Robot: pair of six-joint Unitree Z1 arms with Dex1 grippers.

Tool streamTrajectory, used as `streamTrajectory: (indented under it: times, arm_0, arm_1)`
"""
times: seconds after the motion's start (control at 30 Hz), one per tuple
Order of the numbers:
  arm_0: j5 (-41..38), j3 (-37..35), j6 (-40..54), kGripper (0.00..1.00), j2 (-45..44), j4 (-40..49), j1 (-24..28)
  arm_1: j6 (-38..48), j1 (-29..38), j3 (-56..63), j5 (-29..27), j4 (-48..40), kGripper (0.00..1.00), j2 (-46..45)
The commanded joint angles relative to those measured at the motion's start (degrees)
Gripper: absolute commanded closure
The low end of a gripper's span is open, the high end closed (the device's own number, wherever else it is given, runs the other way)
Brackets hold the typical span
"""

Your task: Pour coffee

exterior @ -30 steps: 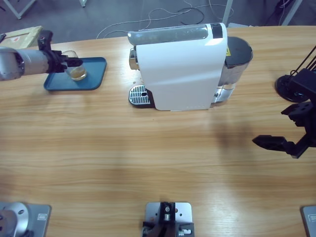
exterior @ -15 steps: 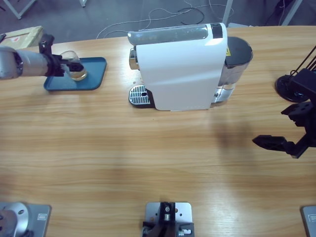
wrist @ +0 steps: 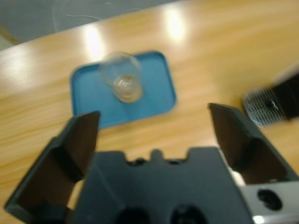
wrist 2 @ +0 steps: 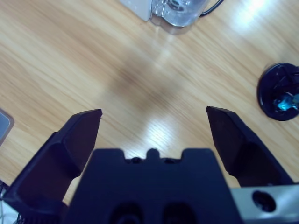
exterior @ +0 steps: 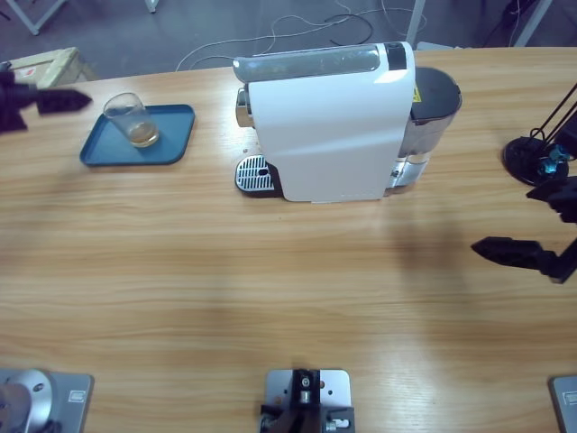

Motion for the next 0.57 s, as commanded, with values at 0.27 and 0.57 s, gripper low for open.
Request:
streamTrajectory:
  times: [0.27, 0.57]
  arm_0:
    - [-10.5, 10.9, 0.4, 0.013, -19.8, 10.7, -17.3]
    - [-12.9, 13.5, 1.0, 0.004, -22.3, 10.2, -17.3]
  arm_1:
    - [1.4, 0.1, 2.5, -5.3, -0.7, 0.000, -5.7]
    - [1.4, 0.1, 2.3, -5.7, -0.6, 0.000, -5.7]
